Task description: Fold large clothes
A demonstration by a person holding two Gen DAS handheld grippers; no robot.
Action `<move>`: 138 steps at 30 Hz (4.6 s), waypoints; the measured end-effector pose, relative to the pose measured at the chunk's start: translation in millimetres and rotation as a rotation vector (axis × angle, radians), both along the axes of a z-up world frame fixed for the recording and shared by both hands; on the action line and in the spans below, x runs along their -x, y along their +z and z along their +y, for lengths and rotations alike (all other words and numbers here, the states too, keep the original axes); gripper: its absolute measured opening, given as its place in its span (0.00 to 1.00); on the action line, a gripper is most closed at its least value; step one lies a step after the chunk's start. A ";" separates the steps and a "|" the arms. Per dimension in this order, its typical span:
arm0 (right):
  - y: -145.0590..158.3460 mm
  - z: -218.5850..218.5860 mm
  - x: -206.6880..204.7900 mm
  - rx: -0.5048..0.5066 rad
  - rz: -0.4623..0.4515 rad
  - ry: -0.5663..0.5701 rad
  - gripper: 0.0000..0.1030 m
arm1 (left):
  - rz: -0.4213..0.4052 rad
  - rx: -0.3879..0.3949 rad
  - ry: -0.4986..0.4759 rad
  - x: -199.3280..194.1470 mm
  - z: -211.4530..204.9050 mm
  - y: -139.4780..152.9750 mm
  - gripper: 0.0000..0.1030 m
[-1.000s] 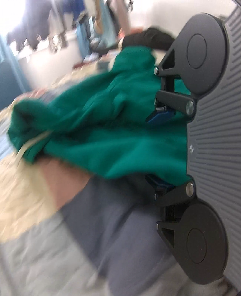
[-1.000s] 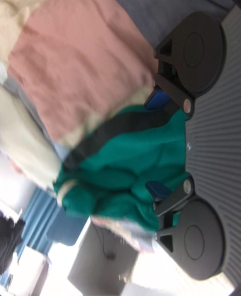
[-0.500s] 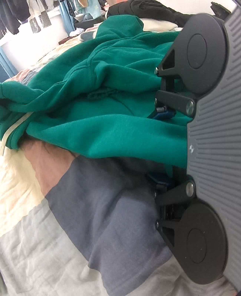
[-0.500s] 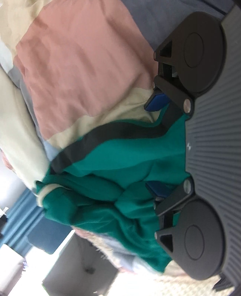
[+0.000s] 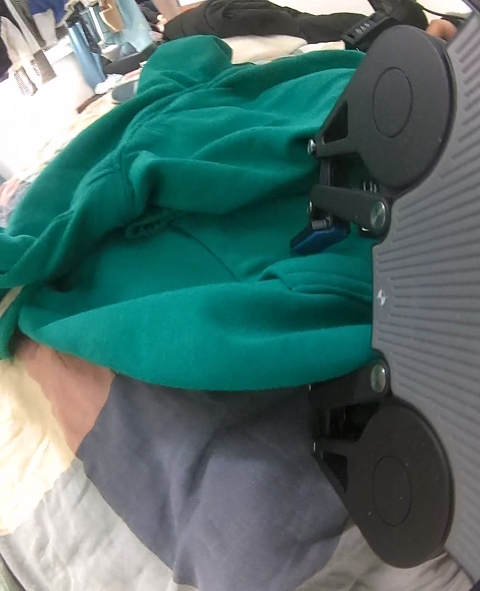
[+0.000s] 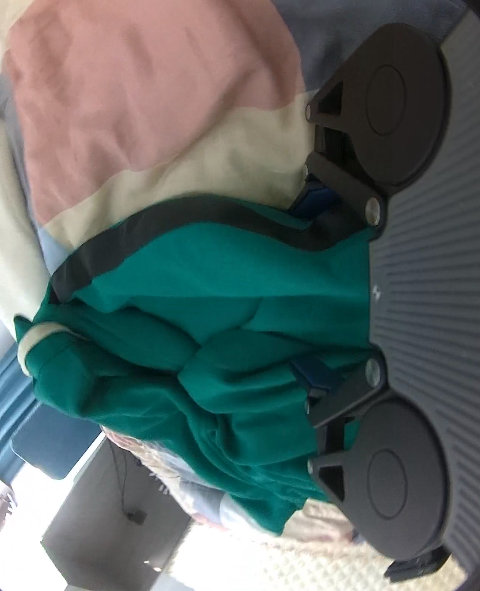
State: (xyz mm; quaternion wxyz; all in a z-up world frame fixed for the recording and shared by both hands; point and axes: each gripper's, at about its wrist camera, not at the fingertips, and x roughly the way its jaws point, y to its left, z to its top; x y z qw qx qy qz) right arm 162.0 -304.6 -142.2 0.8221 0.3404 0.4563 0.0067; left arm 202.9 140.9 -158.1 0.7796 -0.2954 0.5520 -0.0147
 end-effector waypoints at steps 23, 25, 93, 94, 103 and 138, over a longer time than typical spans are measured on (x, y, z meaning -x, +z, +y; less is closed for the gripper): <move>117.7 -67.0 97.8 -0.542 -0.421 -0.148 0.10 | -0.356 0.387 0.093 105.9 81.4 148.2 0.10; 122.3 -70.0 112.1 -0.520 -0.438 -0.126 0.10 | -0.336 0.396 0.080 116.7 85.1 151.1 0.10; 91.5 -10.2 -46.0 0.159 -0.517 -0.161 0.57 | -0.584 -0.141 -0.105 -102.0 0.7 95.5 0.69; 90.5 -0.9 -43.0 0.186 -0.514 -0.135 0.57 | -0.563 -0.168 -0.126 -103.6 -9.4 89.9 0.69; 70.6 54.5 -84.8 0.356 -0.425 0.130 0.54 | -0.489 -0.328 -0.151 -138.1 -32.9 49.6 0.69; 70.3 16.8 -152.8 0.233 -0.473 -0.014 0.49 | -0.719 -0.328 -0.043 -185.2 -27.7 74.4 0.69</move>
